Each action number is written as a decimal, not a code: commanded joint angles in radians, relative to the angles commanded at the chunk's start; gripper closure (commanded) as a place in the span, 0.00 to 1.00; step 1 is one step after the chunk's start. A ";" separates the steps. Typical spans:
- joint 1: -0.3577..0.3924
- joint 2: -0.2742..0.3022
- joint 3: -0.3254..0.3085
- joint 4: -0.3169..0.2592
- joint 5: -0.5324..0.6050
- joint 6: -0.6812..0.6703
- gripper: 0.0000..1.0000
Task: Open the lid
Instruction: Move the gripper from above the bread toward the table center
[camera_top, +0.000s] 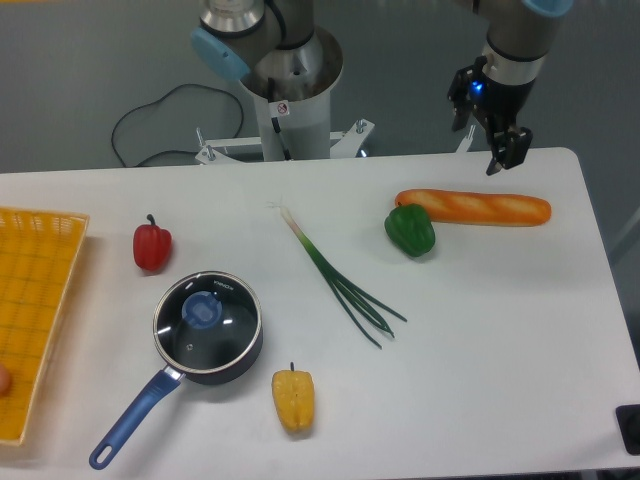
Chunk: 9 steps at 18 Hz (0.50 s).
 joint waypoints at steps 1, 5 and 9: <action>-0.008 0.000 0.000 0.000 0.000 0.000 0.00; -0.041 -0.021 0.005 -0.002 0.011 -0.032 0.00; -0.078 -0.025 -0.009 0.003 0.009 -0.048 0.00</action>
